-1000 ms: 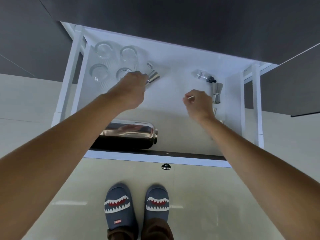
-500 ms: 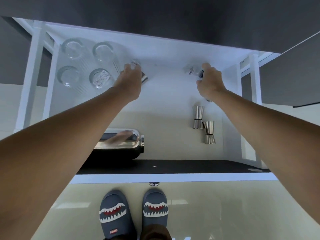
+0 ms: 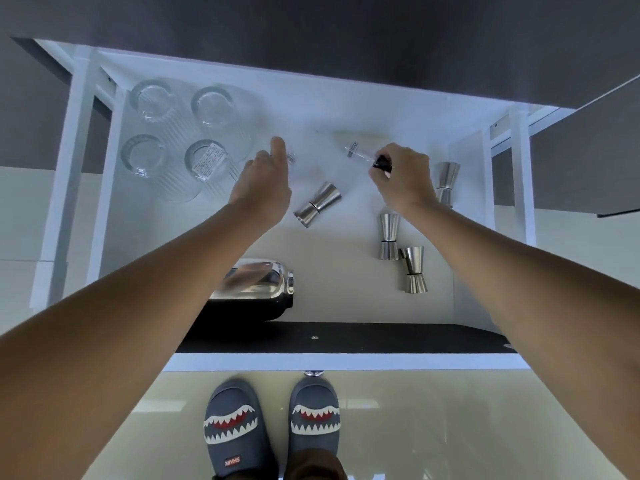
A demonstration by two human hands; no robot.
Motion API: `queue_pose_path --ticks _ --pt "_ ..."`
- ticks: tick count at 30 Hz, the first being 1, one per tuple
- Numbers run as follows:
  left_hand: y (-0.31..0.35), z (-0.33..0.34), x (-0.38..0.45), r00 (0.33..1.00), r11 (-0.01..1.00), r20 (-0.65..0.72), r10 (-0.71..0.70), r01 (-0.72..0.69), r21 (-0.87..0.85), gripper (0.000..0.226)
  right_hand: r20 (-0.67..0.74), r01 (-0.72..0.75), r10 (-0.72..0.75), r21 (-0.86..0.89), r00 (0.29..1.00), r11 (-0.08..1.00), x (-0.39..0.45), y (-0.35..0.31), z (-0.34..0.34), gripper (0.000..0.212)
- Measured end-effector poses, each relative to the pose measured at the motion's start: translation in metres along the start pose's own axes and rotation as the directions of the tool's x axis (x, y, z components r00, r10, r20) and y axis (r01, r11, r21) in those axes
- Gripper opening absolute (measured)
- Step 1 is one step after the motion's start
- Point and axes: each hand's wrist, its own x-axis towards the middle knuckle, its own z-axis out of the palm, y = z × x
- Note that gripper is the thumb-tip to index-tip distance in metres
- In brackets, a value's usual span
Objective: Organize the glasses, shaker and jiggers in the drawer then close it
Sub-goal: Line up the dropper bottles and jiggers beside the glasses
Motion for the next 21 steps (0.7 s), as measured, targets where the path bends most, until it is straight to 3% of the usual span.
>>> queue_pose_path --ticks 4,9,21 --pt "0.002 -0.018 -0.005 0.998 0.998 -0.062 0.002 0.002 0.059 0.035 -0.096 0.113 -0.097 0.172 0.991 0.979 -0.006 -0.029 -0.006 0.017" --pt "0.006 -0.036 0.0 0.995 0.982 -0.085 -0.05 0.065 0.176 0.03 -0.154 0.181 -0.153 0.192 0.976 0.965 -0.005 -0.055 -0.004 0.019" --pt "0.002 -0.029 0.038 0.988 0.986 -0.15 -0.039 0.063 0.157 0.032 -0.02 0.256 -0.255 0.083 0.967 0.963 0.004 -0.077 0.016 0.015"
